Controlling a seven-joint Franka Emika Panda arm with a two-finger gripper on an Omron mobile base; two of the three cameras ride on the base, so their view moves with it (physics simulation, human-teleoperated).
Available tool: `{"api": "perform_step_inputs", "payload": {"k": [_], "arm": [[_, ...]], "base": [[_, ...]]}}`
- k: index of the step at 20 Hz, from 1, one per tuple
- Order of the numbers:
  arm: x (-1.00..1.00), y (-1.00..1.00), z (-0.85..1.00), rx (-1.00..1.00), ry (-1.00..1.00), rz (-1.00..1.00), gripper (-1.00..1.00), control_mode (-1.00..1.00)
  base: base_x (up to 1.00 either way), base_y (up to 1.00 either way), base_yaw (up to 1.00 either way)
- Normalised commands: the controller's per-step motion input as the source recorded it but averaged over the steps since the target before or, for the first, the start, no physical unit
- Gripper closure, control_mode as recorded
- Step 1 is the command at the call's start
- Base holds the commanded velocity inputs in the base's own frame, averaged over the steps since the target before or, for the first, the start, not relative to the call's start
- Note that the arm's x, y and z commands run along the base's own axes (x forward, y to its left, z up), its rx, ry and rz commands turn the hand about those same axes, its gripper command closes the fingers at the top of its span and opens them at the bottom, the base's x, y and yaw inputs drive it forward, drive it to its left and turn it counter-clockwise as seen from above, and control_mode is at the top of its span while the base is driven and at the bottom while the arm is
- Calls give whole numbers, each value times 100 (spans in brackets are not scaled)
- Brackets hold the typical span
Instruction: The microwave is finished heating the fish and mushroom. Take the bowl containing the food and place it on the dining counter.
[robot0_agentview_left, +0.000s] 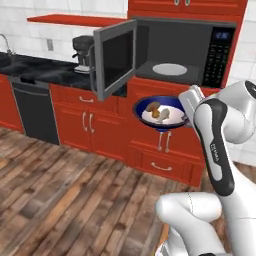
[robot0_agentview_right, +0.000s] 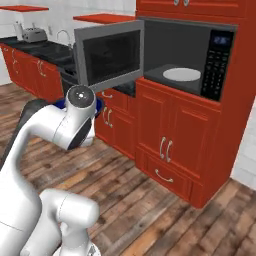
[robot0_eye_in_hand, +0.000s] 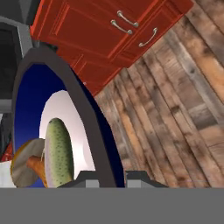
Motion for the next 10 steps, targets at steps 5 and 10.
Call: {"api": "perform_step_inputs", "payload": {"k": [5, 10], "arm": [[0, 0, 0, 0, 0, 0, 100, 100], [0, 0, 0, 0, 0, 0, 100, 100]], "base": [[-84, -3, 86], [-66, 0, 89]]}}
